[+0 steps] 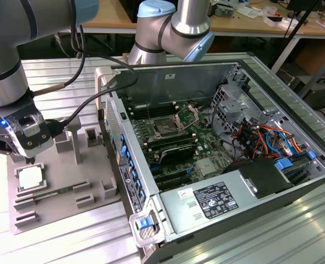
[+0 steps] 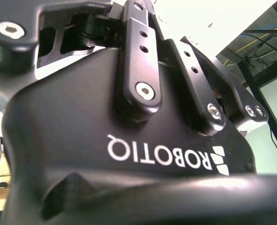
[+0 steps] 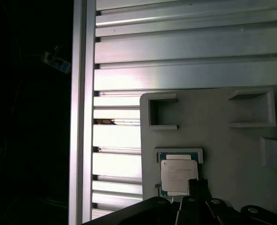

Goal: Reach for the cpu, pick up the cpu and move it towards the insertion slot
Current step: 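Reach for the cpu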

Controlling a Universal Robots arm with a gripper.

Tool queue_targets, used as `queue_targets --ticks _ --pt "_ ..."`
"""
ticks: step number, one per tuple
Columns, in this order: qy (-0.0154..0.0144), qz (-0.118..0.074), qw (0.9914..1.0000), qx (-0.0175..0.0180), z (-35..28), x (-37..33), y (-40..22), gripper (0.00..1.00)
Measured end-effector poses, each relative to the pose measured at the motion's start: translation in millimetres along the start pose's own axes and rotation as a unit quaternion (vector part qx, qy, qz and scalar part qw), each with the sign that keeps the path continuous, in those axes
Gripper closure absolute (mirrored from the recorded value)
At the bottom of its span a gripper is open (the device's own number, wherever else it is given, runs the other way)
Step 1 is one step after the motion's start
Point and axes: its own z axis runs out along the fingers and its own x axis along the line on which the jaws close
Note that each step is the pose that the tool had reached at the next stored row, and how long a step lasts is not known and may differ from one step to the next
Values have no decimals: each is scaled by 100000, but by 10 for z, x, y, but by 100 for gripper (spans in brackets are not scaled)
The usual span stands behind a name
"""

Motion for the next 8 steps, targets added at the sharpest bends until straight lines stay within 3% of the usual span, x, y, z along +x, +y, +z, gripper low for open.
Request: queue_targets --ticks 8 --pt "-1 -2 100000 0 17 0 -1 89"
